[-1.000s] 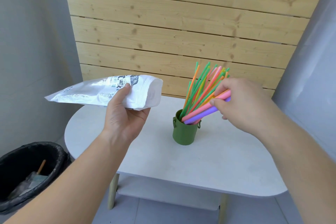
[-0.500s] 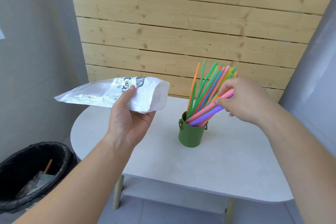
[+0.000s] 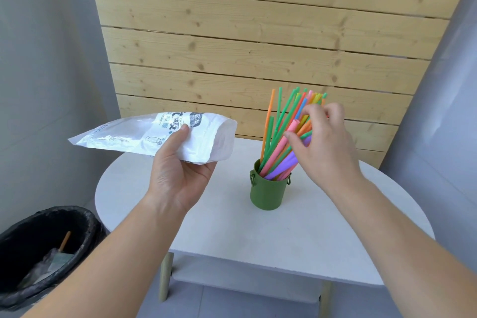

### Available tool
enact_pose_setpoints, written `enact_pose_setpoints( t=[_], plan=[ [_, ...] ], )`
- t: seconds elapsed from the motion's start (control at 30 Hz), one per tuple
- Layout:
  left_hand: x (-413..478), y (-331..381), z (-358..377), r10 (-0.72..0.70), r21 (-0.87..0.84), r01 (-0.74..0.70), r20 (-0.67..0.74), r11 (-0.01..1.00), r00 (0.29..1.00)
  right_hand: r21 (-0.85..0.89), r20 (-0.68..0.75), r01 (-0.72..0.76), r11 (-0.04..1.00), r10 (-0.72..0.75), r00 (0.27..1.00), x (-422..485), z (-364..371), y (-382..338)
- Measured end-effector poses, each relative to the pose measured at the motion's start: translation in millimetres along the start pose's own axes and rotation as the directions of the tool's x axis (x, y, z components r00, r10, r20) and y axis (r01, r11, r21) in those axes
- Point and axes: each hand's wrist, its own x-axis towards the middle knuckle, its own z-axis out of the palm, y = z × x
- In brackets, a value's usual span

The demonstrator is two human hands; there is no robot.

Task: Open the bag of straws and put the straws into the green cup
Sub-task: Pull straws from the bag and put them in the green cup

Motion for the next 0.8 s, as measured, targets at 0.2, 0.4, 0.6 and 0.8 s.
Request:
enact_pose_setpoints(
  t=[0.2,0.4,0.6,0.8],
  plan=[
    [0,-1,3,-0.01,0.003,0.01,-0.003,1.0,1.0,0.146,-0.101,0.081,0.986,-0.066,0.993,-18,13,6],
    [-1,0,3,-0.007,0.011,0.007,-0.006,1.0,1.0,0.239,-0.057,0.002,0.971,0.012,0.998,-18,12,8],
    [-2,-1,2,-0.012,0.019,0.012,-0.014,1.0,1.0,0.029,-0.023,0.024,0.999,-0.023,0.999,-13,9,3],
    [-1,-1,2,-0.009,0.015,0.01,-0.022,1.0,1.0,-0.211,0.021,0.053,0.976,-0.049,0.999,-16,14,-4]
  ],
)
